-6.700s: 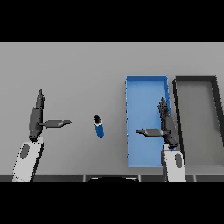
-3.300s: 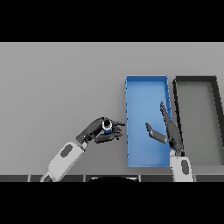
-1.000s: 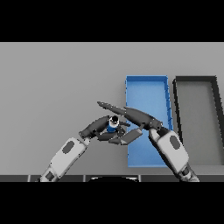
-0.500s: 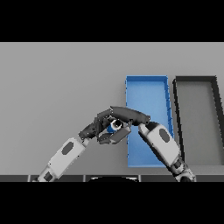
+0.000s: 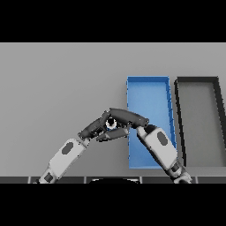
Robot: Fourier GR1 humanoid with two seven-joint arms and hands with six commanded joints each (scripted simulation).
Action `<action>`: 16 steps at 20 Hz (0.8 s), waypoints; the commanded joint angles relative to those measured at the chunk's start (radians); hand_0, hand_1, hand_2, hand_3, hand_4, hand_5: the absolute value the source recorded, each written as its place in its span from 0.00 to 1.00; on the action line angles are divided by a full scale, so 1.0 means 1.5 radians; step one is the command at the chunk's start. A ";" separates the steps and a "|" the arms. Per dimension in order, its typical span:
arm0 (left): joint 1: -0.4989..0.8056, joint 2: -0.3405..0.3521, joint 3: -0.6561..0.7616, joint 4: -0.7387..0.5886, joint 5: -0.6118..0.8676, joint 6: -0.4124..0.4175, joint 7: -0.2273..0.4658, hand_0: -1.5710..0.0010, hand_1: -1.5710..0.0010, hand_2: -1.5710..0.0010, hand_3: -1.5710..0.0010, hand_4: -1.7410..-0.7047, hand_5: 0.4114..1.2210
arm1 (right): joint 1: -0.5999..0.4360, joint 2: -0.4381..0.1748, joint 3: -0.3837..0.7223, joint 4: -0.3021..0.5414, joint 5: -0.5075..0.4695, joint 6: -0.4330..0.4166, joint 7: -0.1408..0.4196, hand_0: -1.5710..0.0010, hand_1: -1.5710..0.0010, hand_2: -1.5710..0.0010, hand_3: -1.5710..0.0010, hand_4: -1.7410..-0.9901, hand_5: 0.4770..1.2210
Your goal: Pick up the blue pipe and place it into the blue bin.
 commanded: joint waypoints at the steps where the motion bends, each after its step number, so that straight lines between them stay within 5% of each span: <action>1: -0.002 0.002 -0.004 0.002 -0.001 0.004 0.004 0.04 0.09 0.04 0.68 0.01 1.00 | 0.009 0.006 -0.001 -0.009 -0.002 0.005 0.001 0.04 0.04 0.04 0.05 0.36 0.88; 2: -0.002 -0.001 -0.015 0.004 -0.009 0.007 -0.008 0.05 0.14 0.03 0.68 0.01 1.00 | 0.022 0.007 -0.005 -0.021 -0.017 0.017 0.015 0.03 0.03 0.03 0.04 0.36 0.91; 4: -0.006 0.017 -0.016 0.002 -0.014 -0.005 -0.022 0.10 0.24 0.21 0.67 0.19 1.00 | 0.019 0.026 -0.013 -0.016 -0.016 0.025 0.030 0.02 0.02 0.02 0.03 0.35 0.94; 6: -0.011 0.024 -0.021 0.011 -0.017 -0.027 -0.020 0.38 0.49 0.48 0.79 0.38 1.00 | 0.033 0.032 -0.017 -0.028 -0.001 0.040 0.024 0.01 0.01 0.01 0.02 0.35 0.96; 9: -0.022 0.034 -0.015 0.011 -0.026 -0.062 -0.005 0.68 0.74 0.73 0.89 0.61 0.95 | 0.029 0.055 -0.033 -0.027 0.002 0.045 0.045 0.01 0.01 0.01 0.01 0.34 0.98; 16: -0.010 0.034 -0.017 0.023 -0.077 -0.028 0.009 0.93 0.95 0.94 0.98 0.87 0.42 | 0.047 0.092 -0.048 -0.049 0.011 0.062 0.046 0.00 0.00 0.00 0.00 0.34 1.00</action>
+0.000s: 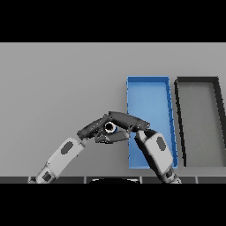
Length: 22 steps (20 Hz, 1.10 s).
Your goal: Pick up the blue pipe and place it into the blue bin.
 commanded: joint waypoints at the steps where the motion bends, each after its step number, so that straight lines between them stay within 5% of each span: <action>1: -0.004 0.000 0.000 0.000 -0.001 0.000 0.004 0.95 0.96 0.96 0.98 0.88 0.38 | 0.004 0.002 -0.002 -0.005 0.006 -0.003 -0.003 0.00 0.00 0.00 0.00 0.34 1.00; 4: 0.001 -0.001 0.012 0.007 0.019 -0.001 0.006 0.97 0.98 0.98 0.99 0.87 0.28 | -0.003 0.008 -0.018 0.007 0.016 0.001 -0.009 0.00 0.00 0.00 0.00 0.34 1.00; 7: 0.007 -0.007 0.015 0.000 0.037 0.008 0.079 0.99 0.99 0.99 1.00 0.84 0.25 | -0.004 0.021 -0.028 0.011 0.023 0.001 -0.009 0.00 0.00 0.00 0.00 0.33 1.00; 12: 0.019 -0.002 0.008 -0.016 0.031 0.016 0.090 1.00 1.00 1.00 1.00 0.84 0.16 | -0.044 0.054 -0.072 0.007 -0.188 -0.063 0.133 0.00 0.00 0.00 0.00 0.33 1.00; 18: 0.035 0.001 0.002 -0.020 0.028 0.014 0.081 1.00 1.00 1.00 1.00 0.85 0.11 | -0.183 -0.069 -0.092 0.006 -0.331 -0.206 0.139 0.00 0.00 0.00 0.00 0.33 1.00; 22: 0.024 0.002 0.005 -0.017 0.032 0.007 0.085 1.00 1.00 1.00 1.00 0.84 0.09 | -0.299 -0.107 -0.152 0.061 -0.328 -0.209 0.104 0.00 0.00 0.00 0.00 0.33 1.00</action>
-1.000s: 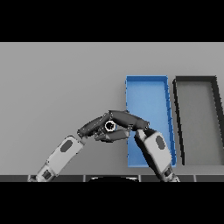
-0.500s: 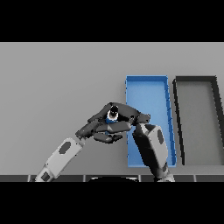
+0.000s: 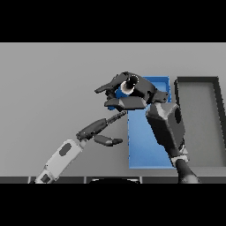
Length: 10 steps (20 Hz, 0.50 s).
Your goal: Pick up the blue pipe and place it into the blue bin.
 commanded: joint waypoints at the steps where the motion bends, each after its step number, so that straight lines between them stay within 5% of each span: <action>1: 0.008 0.003 -0.004 -0.009 -0.002 0.001 -0.003 1.00 1.00 1.00 1.00 0.84 0.09 | -0.022 -0.008 -0.017 0.023 0.011 -0.011 -0.008 0.00 0.00 0.00 0.00 0.33 1.00; 5: 0.009 0.008 -0.001 -0.012 -0.005 0.004 0.008 1.00 1.00 1.00 1.00 0.86 0.09 | -0.064 -0.055 -0.082 0.110 0.076 -0.039 -0.038 0.00 0.00 0.00 0.00 0.32 1.00; 10: 0.014 0.018 0.001 -0.019 -0.014 0.012 0.014 1.00 1.00 1.00 1.00 0.88 0.07 | -0.040 -0.100 -0.152 0.245 0.145 -0.037 -0.032 0.00 0.00 0.00 0.00 0.32 1.00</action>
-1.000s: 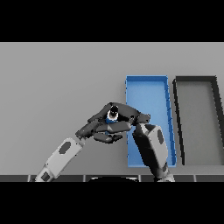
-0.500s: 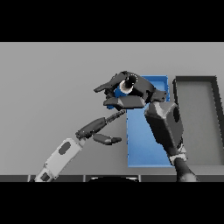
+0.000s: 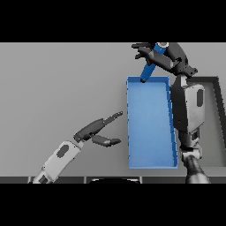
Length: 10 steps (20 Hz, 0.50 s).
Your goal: Pick up the blue pipe and place it into the blue bin.
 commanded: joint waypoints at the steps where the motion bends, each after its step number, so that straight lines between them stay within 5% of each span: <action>1: 0.005 0.002 -0.002 0.002 -0.003 0.000 -0.003 1.00 1.00 1.00 1.00 0.88 0.07 | 0.012 -0.004 -0.011 0.012 0.005 -0.007 0.007 0.00 0.00 0.00 0.00 0.32 1.00; 5: -0.004 0.009 0.009 0.005 -0.001 0.000 -0.006 1.00 1.00 1.00 1.00 0.88 0.06 | 0.088 -0.007 -0.039 0.052 0.042 -0.001 0.013 0.00 0.00 0.00 0.00 0.32 1.00; 10: 0.003 0.009 0.004 -0.004 -0.001 -0.002 -0.007 1.00 1.00 1.00 1.00 0.88 0.07 | 0.211 0.019 -0.034 0.023 0.096 -0.045 0.072 0.00 0.00 0.00 0.00 0.32 1.00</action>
